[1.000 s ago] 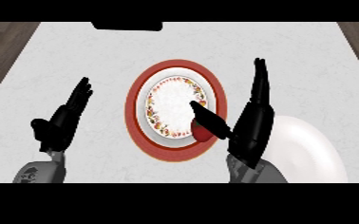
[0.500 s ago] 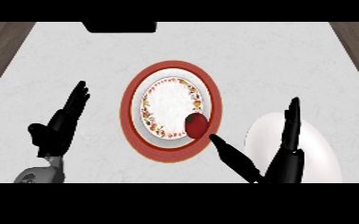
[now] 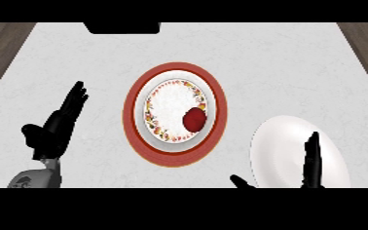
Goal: Pick the tomato from the plate and place it in the plate
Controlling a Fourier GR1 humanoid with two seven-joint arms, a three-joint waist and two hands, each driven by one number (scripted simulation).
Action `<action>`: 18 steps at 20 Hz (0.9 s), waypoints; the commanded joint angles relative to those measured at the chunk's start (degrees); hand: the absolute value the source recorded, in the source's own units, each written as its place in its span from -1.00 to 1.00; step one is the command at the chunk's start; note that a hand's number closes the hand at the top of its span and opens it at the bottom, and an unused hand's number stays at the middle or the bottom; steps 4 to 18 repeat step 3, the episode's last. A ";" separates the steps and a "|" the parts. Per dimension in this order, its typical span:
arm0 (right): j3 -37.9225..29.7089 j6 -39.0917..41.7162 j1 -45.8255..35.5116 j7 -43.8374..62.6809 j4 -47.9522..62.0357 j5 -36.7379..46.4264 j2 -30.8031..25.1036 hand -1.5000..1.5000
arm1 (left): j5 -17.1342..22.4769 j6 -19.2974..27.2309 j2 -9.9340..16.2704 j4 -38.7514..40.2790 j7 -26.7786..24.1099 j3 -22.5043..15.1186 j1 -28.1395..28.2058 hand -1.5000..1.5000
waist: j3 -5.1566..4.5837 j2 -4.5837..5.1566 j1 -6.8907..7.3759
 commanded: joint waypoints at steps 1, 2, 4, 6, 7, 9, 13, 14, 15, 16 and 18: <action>-0.15 -5.10 0.55 -9.51 1.23 -11.73 -4.86 -1.00 | -0.16 -1.61 -0.39 3.34 -5.02 0.60 2.30 0.00 | 0.02 0.02 -0.01; 2.87 -7.06 5.11 -13.89 -0.96 -11.46 -5.17 -1.00 | -1.07 0.24 -1.48 2.37 -2.51 -0.17 0.87 0.00 | 0.03 -0.05 -0.30; 2.61 -8.79 4.96 -16.73 1.38 -12.89 -3.72 -1.00 | -0.90 -0.16 -1.06 -0.32 -1.64 -0.45 2.49 0.00 | 0.08 -0.11 -0.18; 2.61 -8.79 4.96 -16.73 1.38 -12.89 -3.72 -1.00 | -0.90 -0.16 -1.06 -0.32 -1.64 -0.45 2.49 0.00 | 0.08 -0.11 -0.18; 2.61 -8.79 4.96 -16.73 1.38 -12.89 -3.72 -1.00 | -0.90 -0.16 -1.06 -0.32 -1.64 -0.45 2.49 0.00 | 0.08 -0.11 -0.18; 2.61 -8.79 4.96 -16.73 1.38 -12.89 -3.72 -1.00 | -0.90 -0.16 -1.06 -0.32 -1.64 -0.45 2.49 0.00 | 0.08 -0.11 -0.18; 2.61 -8.79 4.96 -16.73 1.38 -12.89 -3.72 -1.00 | -0.90 -0.16 -1.06 -0.32 -1.64 -0.45 2.49 0.00 | 0.08 -0.11 -0.18; 2.61 -8.79 4.96 -16.73 1.38 -12.89 -3.72 -1.00 | -0.90 -0.16 -1.06 -0.32 -1.64 -0.45 2.49 0.00 | 0.08 -0.11 -0.18; 2.61 -8.79 4.96 -16.73 1.38 -12.89 -3.72 -1.00 | -0.90 -0.16 -1.06 -0.32 -1.64 -0.45 2.49 0.00 | 0.08 -0.11 -0.18; 2.61 -8.79 4.96 -16.73 1.38 -12.89 -3.72 -1.00 | -0.90 -0.16 -1.06 -0.32 -1.64 -0.45 2.49 0.00 | 0.08 -0.11 -0.18; 2.61 -8.79 4.96 -16.73 1.38 -12.89 -3.72 -1.00 | -0.90 -0.16 -1.06 -0.32 -1.64 -0.45 2.49 0.00 | 0.08 -0.11 -0.18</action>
